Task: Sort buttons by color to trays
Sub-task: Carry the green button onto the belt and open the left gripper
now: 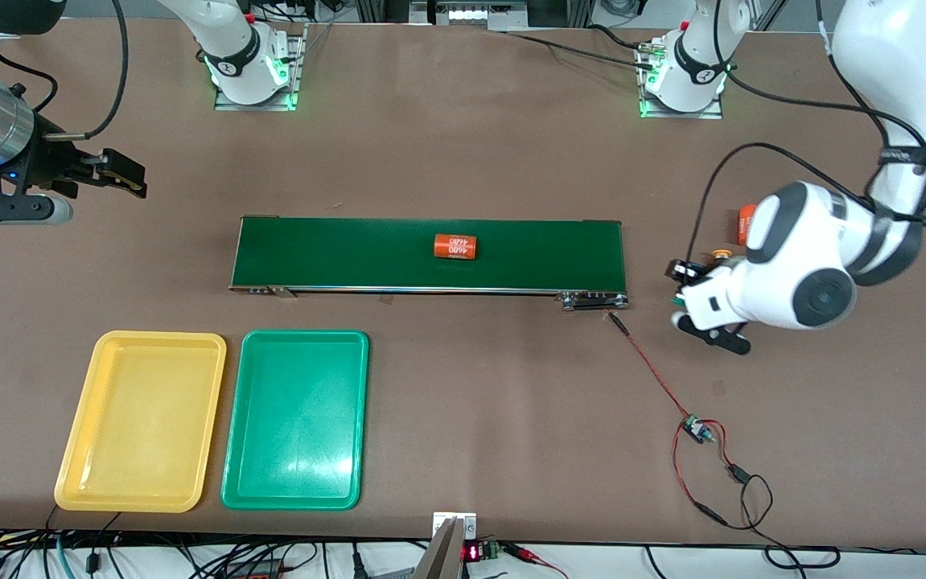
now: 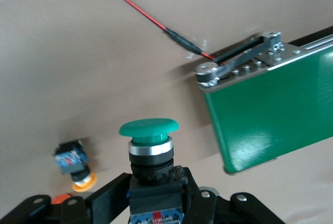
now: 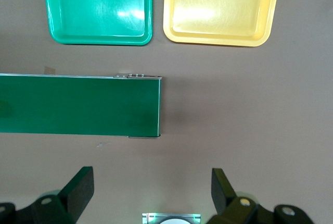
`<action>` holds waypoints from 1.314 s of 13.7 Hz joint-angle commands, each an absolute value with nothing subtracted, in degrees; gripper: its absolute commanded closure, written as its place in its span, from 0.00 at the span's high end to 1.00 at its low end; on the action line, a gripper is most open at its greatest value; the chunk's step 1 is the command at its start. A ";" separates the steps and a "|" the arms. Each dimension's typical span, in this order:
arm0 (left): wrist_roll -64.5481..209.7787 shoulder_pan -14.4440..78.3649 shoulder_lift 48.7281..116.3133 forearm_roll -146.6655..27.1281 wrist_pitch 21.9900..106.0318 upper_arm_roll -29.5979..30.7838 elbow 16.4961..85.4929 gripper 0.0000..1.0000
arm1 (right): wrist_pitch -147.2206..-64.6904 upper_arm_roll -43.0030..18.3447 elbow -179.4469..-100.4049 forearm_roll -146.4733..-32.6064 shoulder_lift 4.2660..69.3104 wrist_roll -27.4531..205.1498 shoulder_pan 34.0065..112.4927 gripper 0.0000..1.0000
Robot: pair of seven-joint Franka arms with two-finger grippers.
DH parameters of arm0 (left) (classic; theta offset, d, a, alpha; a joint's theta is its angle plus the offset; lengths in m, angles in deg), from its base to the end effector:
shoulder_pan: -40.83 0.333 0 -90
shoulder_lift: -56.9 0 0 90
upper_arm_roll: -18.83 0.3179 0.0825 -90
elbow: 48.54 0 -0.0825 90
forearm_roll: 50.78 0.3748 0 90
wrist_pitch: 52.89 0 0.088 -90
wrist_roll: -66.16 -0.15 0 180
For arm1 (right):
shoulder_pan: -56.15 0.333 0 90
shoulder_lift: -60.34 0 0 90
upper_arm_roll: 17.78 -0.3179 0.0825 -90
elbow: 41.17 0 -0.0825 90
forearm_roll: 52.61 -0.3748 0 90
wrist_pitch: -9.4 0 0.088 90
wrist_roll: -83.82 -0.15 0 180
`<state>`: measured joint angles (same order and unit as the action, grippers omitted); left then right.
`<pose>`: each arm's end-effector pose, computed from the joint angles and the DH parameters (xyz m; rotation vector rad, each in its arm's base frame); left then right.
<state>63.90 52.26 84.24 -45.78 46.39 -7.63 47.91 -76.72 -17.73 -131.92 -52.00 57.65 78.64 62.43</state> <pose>0.5838 -0.1257 0.2896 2.9577 -0.4879 -0.5893 0.5415 0.0575 0.5466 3.1119 0.0284 -0.1964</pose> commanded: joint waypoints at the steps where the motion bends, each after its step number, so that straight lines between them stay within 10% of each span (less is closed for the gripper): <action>1: 69.83 50.77 80.46 -49.44 49.75 -6.75 54.63 0.00 | -76.12 -17.69 -131.52 -52.61 57.62 78.81 62.57 1.00; 8: 78.55 44.80 72.55 -53.68 66.54 -6.75 70.36 0.00 | -76.12 -17.69 -131.52 -52.61 57.62 78.72 62.57 1.00; 18: 82.25 39.17 75.44 -53.59 81.13 -6.66 75.21 0.03 | -76.12 -17.69 -131.52 -52.69 57.62 79.07 62.39 1.00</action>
<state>82.76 40.02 74.99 -52.19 78.38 -7.49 73.98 -76.71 -17.74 -131.92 -52.00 57.65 78.64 62.44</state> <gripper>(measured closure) 0.559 0.000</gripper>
